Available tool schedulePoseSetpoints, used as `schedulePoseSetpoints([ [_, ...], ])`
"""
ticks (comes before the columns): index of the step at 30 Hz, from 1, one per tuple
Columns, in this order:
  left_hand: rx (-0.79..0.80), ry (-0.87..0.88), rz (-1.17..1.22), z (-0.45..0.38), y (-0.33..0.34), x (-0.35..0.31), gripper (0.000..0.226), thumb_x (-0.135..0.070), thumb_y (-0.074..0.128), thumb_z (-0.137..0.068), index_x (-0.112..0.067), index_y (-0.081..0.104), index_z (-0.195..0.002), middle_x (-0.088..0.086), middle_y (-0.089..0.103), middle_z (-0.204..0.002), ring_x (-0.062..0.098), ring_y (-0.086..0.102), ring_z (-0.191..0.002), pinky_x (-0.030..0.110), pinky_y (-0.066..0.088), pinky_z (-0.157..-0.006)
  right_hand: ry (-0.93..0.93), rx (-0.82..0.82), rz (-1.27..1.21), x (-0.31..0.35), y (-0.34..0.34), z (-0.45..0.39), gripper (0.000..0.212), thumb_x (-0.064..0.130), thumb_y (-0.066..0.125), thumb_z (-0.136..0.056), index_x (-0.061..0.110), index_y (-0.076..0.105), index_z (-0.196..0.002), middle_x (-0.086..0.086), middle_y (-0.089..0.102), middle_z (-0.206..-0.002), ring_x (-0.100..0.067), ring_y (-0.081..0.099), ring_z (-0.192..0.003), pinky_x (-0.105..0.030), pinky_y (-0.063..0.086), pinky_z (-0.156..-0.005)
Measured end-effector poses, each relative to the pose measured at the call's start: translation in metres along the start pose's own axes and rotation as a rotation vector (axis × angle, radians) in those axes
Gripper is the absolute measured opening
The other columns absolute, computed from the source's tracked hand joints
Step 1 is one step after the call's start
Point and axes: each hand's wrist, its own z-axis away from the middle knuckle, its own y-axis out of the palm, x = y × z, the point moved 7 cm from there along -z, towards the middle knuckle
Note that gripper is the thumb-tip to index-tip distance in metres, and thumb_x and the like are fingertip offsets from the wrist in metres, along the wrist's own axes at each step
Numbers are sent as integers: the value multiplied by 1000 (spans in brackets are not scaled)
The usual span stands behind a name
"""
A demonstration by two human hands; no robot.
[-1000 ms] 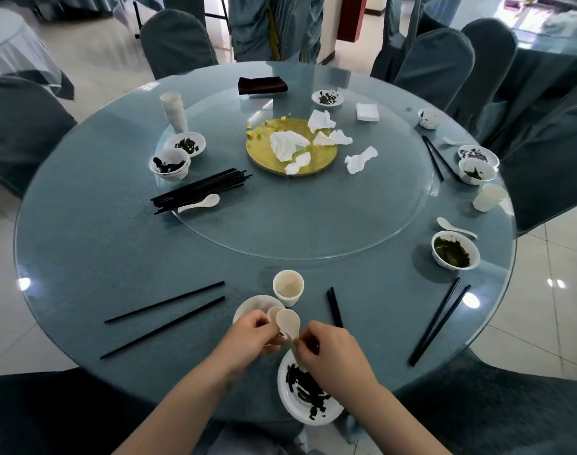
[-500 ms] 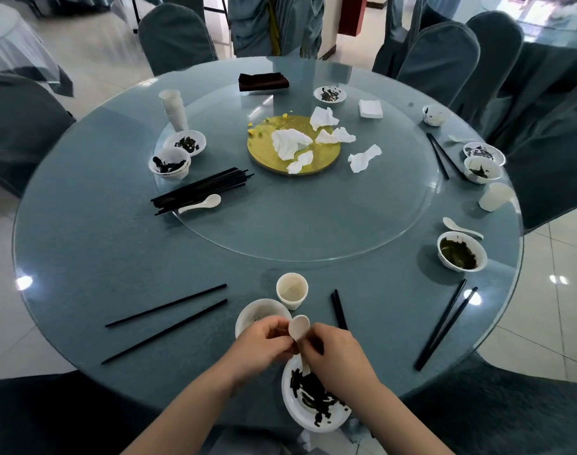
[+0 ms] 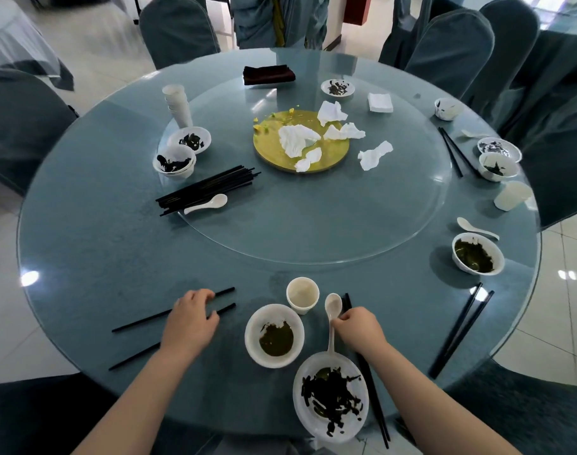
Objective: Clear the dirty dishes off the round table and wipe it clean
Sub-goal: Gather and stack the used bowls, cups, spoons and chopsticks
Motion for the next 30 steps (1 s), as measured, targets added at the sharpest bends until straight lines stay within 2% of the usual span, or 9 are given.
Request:
schedulePoseSetpoints([
  [4, 96, -81, -270, -11, 16, 43, 67, -36, 61, -88, -10, 35, -144, 10, 38, -148, 29, 40, -132, 39, 36, -107, 25, -18, 41, 3, 9, -10, 38, 25, 56, -83, 17, 34, -52, 1, 39, -52, -18, 34, -49, -25, 28, -48],
  [8, 142, -83, -381, -10, 29, 62, 70, -42, 57, -91, -14, 29, -148, 6, 36, -150, 26, 38, -134, 38, 36, -108, 9, -56, 67, -5, 6, -8, 28, 36, 55, -88, 18, 52, -66, 1, 57, -68, -18, 52, -61, -28, 42, -55],
  [12, 57, 18, -403, -7, 30, 61, 42, -31, 65, -88, -15, 55, -125, 6, 59, -120, 27, 56, -108, 39, 45, -89, -17, -202, 133, -32, -12, 2, 23, 39, 55, -92, 20, 55, -105, 2, 60, -103, -21, 60, -94, -32, 47, -72],
  [15, 46, 130, -335, -5, 34, 57, 20, -15, 76, -80, -11, 59, -92, 7, 61, -86, 28, 58, -77, 38, 47, -63, 8, -154, 219, -57, -11, 5, 34, 43, 58, -91, 18, 51, -113, 1, 54, -116, -21, 57, -106, -32, 44, -76],
  [17, 88, 144, -324, -5, 38, 56, 18, -13, 74, -81, -10, 57, -87, 8, 59, -83, 29, 58, -74, 38, 46, -60, 22, -100, 281, -66, -5, 7, 28, 43, 56, -92, 18, 52, -101, -1, 58, -112, -22, 58, -103, -32, 48, -79],
  [19, 118, 117, -318, -5, 41, 54, 13, -20, 62, -91, -10, 55, -96, 8, 58, -94, 27, 57, -84, 37, 45, -68, 9, -77, 318, -67, -2, 9, 22, 39, 51, -94, 17, 50, -92, -3, 61, -107, -23, 59, -98, -32, 48, -76],
  [21, 156, 87, -325, -4, 43, 51, 12, -24, 49, -99, -12, 48, -100, 4, 53, -102, 22, 53, -92, 31, 43, -73, 3, -76, 337, -64, -2, 11, 20, 35, 50, -93, 15, 50, -92, -2, 59, -102, -23, 58, -92, -31, 45, -70],
  [23, 169, 78, -352, -2, 44, 45, 10, -23, 42, -101, -15, 41, -96, 2, 49, -101, 18, 48, -87, 28, 39, -69, -3, -79, 367, -60, -2, 13, 17, 30, 50, -91, 14, 46, -91, -1, 53, -94, -23, 53, -83, -30, 40, -67],
  [30, 147, 82, -348, 6, 41, 34, 9, -20, 43, -101, -13, 48, -101, 2, 50, -96, 16, 45, -77, 28, 35, -62, 2, -74, 351, -68, -6, 18, 15, 23, 52, -89, 11, 43, -87, 0, 48, -87, -22, 48, -78, -29, 37, -64],
])
